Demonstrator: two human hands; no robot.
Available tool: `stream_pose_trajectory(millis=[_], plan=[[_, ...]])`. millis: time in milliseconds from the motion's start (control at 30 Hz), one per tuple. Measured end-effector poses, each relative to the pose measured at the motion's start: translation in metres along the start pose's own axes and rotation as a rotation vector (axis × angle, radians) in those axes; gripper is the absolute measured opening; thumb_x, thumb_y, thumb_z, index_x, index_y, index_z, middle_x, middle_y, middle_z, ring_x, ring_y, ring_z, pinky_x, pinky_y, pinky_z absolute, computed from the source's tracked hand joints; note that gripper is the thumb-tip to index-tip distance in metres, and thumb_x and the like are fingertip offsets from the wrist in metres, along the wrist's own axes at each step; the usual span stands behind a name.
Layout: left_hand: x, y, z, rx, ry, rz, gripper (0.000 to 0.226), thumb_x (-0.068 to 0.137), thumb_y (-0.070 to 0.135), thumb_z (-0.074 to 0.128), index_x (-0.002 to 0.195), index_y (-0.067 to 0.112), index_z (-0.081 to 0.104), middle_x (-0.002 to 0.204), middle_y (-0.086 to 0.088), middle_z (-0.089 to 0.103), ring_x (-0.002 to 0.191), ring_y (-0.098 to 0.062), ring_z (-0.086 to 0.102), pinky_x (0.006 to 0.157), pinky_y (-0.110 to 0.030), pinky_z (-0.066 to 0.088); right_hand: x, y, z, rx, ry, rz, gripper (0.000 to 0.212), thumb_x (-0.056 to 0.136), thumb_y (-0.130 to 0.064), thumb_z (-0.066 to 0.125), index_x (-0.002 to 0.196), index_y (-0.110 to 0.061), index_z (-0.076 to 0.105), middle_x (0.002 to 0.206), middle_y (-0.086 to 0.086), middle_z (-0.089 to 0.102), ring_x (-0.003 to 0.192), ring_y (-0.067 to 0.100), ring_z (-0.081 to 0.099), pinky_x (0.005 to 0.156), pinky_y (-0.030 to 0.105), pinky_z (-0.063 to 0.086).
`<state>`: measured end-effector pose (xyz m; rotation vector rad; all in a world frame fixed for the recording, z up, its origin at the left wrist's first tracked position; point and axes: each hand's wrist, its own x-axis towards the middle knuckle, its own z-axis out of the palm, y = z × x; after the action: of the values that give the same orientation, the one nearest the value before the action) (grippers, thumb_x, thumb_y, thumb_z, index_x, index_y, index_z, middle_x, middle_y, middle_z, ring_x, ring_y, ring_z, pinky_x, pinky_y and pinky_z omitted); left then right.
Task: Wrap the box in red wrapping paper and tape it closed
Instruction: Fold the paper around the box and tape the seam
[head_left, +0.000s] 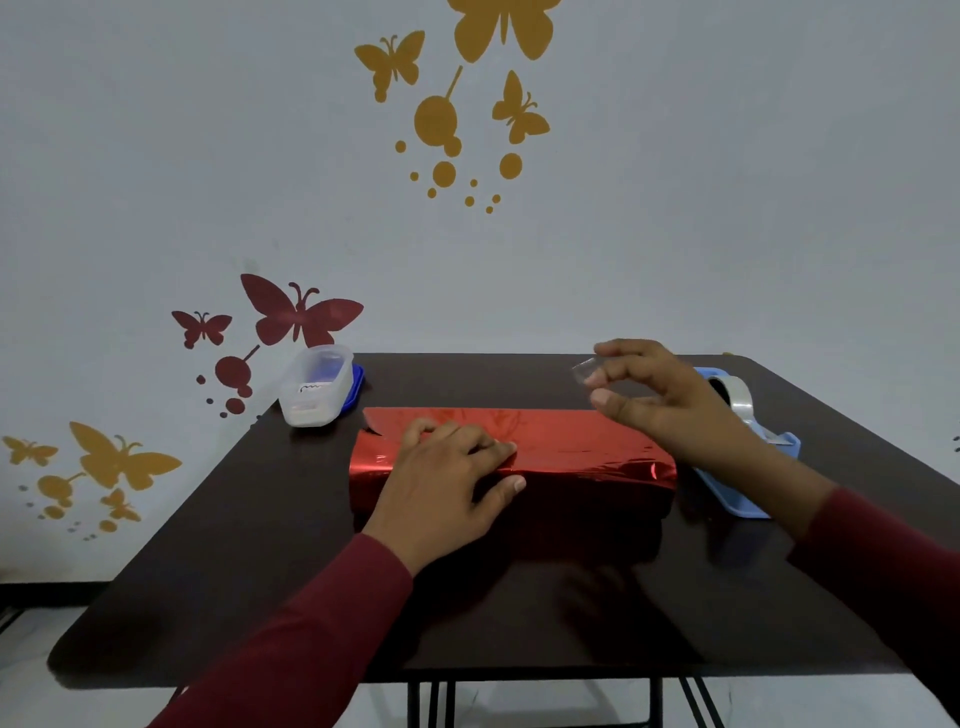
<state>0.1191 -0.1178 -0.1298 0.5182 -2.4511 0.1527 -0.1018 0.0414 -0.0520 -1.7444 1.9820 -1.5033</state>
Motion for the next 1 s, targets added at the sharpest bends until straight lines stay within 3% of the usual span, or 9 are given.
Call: stream_pose_trajectory(millis=[100,233,333,567,1000], plan=[[-0.001,0.001,0.002,-0.016,0.021,-0.005,0.051,0.099,0.067,0.040,0.131,0.037,0.068,0.112,0.019,0.063,0.107,-0.006,0.057,0.104,-0.040,0.031,0.015,-0.007,-0.001,0.017,-0.087,0.057,0.004,0.093,-0.020,0.076,0.096,-0.021,0.079,0.123,-0.009,0.072,0.120,0.009,0.065,0.111,0.045,0.049],[-0.002,0.001,0.002,-0.011,0.018,-0.015,0.052,0.100,0.067,0.039,0.132,0.037,0.067,0.113,0.019,0.063,0.108,-0.006,0.057,0.104,-0.042,0.032,0.027,-0.013,-0.004,0.104,-0.224,0.172,0.017,0.097,-0.024,0.073,0.098,-0.008,0.075,0.101,0.012,0.077,0.094,0.018,0.070,0.091,0.040,0.052],[-0.003,0.001,0.002,-0.017,0.021,-0.019,0.054,0.100,0.068,0.037,0.133,0.037,0.066,0.115,0.018,0.063,0.110,-0.007,0.057,0.107,-0.043,0.030,0.033,-0.017,-0.008,0.154,-0.287,0.228,0.019,0.099,-0.019,0.069,0.100,-0.001,0.071,0.091,0.005,0.076,0.090,0.017,0.074,0.091,0.041,0.054],[-0.003,0.001,0.004,-0.026,0.038,-0.011,0.054,0.099,0.067,0.037,0.132,0.036,0.068,0.112,0.016,0.063,0.108,-0.009,0.057,0.104,-0.041,0.027,0.057,-0.019,-0.006,0.059,-0.470,0.349,0.013,0.099,-0.018,0.069,0.100,-0.009,0.078,0.085,0.005,0.075,0.078,0.015,0.069,0.083,0.036,0.056],[-0.004,0.001,0.004,-0.023,0.041,-0.020,0.052,0.099,0.067,0.039,0.132,0.037,0.067,0.112,0.017,0.062,0.107,-0.007,0.055,0.099,-0.041,0.031,0.078,-0.018,0.027,-0.304,-0.772,0.449,0.016,0.096,-0.022,0.071,0.083,-0.017,0.077,0.069,-0.003,0.068,0.054,0.009,0.048,0.055,0.022,0.039]])
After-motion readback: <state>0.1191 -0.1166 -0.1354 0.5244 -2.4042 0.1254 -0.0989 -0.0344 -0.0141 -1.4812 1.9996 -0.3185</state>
